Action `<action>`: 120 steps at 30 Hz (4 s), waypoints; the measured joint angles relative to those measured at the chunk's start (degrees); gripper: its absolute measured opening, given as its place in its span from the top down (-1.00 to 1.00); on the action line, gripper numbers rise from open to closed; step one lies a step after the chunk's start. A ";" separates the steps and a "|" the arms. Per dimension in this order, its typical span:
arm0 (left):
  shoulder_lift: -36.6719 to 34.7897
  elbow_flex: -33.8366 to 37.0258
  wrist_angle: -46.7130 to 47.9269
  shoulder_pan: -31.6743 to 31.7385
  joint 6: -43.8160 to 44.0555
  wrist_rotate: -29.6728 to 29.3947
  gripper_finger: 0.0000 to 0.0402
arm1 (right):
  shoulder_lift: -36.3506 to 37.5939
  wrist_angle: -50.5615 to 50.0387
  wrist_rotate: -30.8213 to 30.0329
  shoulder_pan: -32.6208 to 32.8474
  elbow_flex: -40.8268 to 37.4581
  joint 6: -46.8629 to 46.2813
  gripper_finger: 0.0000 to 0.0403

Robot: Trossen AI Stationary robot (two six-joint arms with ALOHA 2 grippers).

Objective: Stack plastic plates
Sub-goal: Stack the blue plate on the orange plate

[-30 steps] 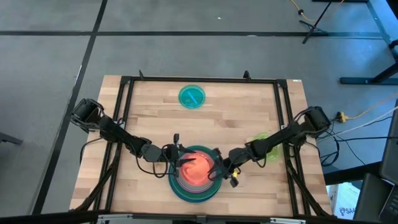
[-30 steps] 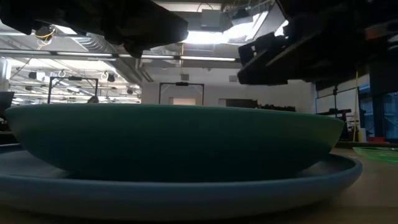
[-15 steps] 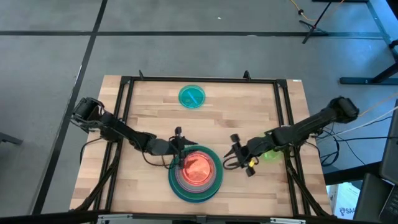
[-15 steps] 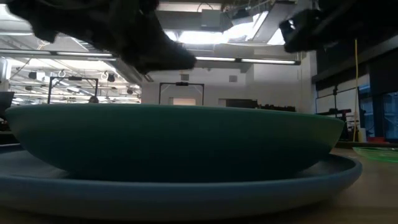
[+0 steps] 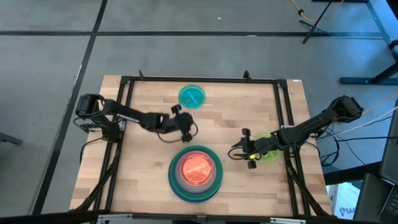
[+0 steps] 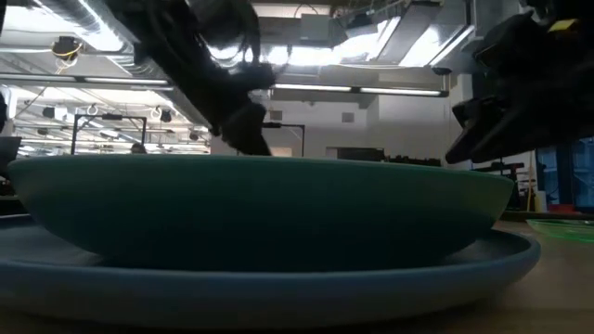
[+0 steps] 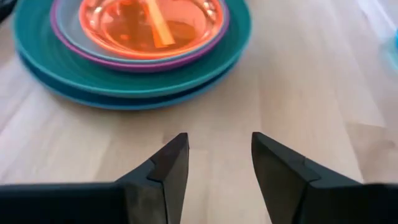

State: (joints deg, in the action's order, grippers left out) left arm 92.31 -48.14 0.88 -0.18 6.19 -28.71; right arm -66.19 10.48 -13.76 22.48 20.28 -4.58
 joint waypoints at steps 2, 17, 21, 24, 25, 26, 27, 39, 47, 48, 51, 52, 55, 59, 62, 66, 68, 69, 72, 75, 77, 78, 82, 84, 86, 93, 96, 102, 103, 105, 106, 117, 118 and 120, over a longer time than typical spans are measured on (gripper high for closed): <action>0.02 0.11 1.31 3.20 -1.78 1.90 0.42 | -0.02 0.41 -0.99 0.00 -0.12 0.09 0.18; 9.58 0.16 -5.61 17.52 -22.03 10.01 0.42 | 0.00 0.23 -3.78 0.00 -0.18 0.17 0.18; 11.92 0.17 -8.53 19.77 -22.57 12.68 0.42 | 0.00 0.13 -3.78 0.00 -0.18 0.19 0.18; 12.99 0.20 -9.67 21.03 -23.29 13.53 0.42 | 0.00 0.11 -3.78 0.00 -0.18 0.33 0.18; 13.10 0.17 -10.17 21.44 -23.29 13.24 0.42 | 0.00 0.11 -3.78 0.00 -0.18 0.35 0.18; 13.17 0.17 -10.19 21.95 -23.28 13.24 0.42 | 0.00 0.11 -3.78 0.00 -0.18 0.35 0.18; 13.18 0.20 -10.12 22.46 -23.17 13.36 0.42 | 0.00 0.11 -3.78 0.00 -0.18 0.35 0.18; 13.27 0.02 -7.05 26.22 -21.57 18.30 0.66 | 0.00 0.11 -3.78 0.00 -0.18 0.37 0.18; 13.34 0.09 -7.69 24.51 -22.55 17.97 0.98 | 0.00 0.11 -3.80 0.00 -0.18 0.39 0.18; 13.10 0.11 -7.71 24.14 -22.70 17.71 0.98 | 0.00 0.11 -3.80 0.00 -0.18 0.39 0.18; 12.12 0.20 -7.22 22.07 -22.92 16.45 0.97 | 0.00 0.11 -3.78 0.00 -0.18 0.39 0.18; 11.58 0.23 -6.75 21.30 -22.93 16.05 0.97 | -0.02 0.05 -3.80 0.00 -0.18 0.39 0.18; 9.20 0.28 -6.92 18.97 -22.92 15.35 0.99 | -0.02 -0.06 -3.80 0.00 -0.18 0.39 0.18; 5.78 0.24 -6.44 15.21 -22.71 15.28 0.98 | -0.02 -0.31 -3.80 0.00 -0.18 0.37 0.18; 2.95 0.19 -6.60 11.95 -21.38 15.38 0.98 | -0.02 -0.42 -3.78 0.00 -0.18 0.37 0.18; 0.22 0.17 -5.91 7.24 -19.75 16.16 0.98 | -0.02 -0.39 -3.79 0.00 -0.18 0.37 0.18; -0.56 0.17 -5.80 4.40 -18.51 16.22 0.98 | -0.02 -0.37 -3.80 0.00 -0.18 0.36 0.18; -0.59 0.17 -6.04 2.96 -18.02 16.25 0.98 | -0.02 -0.38 -3.78 0.00 -0.18 0.29 0.18; -0.55 0.18 -5.78 -1.19 -16.38 16.25 0.98 | -0.02 -0.37 -3.78 0.00 -0.18 0.07 0.18; -0.55 0.17 -5.82 -4.79 -14.70 16.22 0.97 | -0.02 -0.39 -3.78 0.00 -0.18 0.06 0.18; -0.55 0.17 -5.87 -7.01 -12.28 16.16 0.97 | -0.02 -0.40 -3.78 0.00 -0.18 0.04 0.18; -0.55 0.17 -6.24 -8.09 -11.25 16.05 0.97 | -0.02 -0.39 -3.78 0.00 -0.18 0.02 0.18; -0.55 0.17 -7.30 -12.49 -8.60 16.06 0.97 | -0.02 -0.39 -3.78 0.00 -0.18 -0.02 0.18; -0.55 0.17 -7.34 -14.64 -7.75 16.31 0.97 | -0.02 -0.42 -3.78 0.00 -0.18 -0.07 0.18; -0.62 0.17 -7.45 -16.61 -7.73 16.29 0.97 | -0.02 -0.43 -3.78 0.00 -0.18 -0.09 0.18; -2.83 -2.96 -4.31 -22.22 -3.84 16.37 0.97 | -0.02 -0.48 -3.78 0.00 -0.18 -0.09 0.18; -3.84 -5.74 -0.14 -24.53 -2.63 16.40 0.97 | -0.02 -0.67 -3.78 0.00 -0.18 -0.10 0.18; -3.76 -9.51 2.76 -29.22 -1.57 16.44 0.97 | -0.02 -1.38 -3.78 0.00 -0.18 -0.33 0.18; -3.78 -9.51 2.96 -29.88 -1.36 16.42 0.97 | -0.02 -1.35 -3.80 0.00 -0.18 -0.35 0.18; -3.78 -9.23 2.94 -30.92 -0.54 16.48 0.97 | -0.02 -1.42 -3.78 0.00 -0.18 -0.35 0.18; -3.78 -8.81 2.96 -31.19 -0.27 16.44 0.97 | -0.02 -1.43 -3.78 0.00 -0.18 -0.35 0.18; 1.12 -7.48 1.97 -30.25 2.96 14.85 0.97 | -0.02 -1.28 -3.79 0.00 -0.18 -0.33 0.18; 1.27 -7.48 2.05 -30.08 3.49 14.76 0.96 | -0.02 -1.26 -3.78 0.00 -0.18 -0.33 0.18; 1.31 -7.48 1.97 -29.58 5.20 14.89 0.92 | -0.02 -1.29 -3.80 0.00 -0.18 -0.33 0.18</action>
State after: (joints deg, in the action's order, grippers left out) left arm 93.62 -55.61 2.85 -29.77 11.39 -13.82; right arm -66.22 9.19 -17.56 22.48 20.10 -4.91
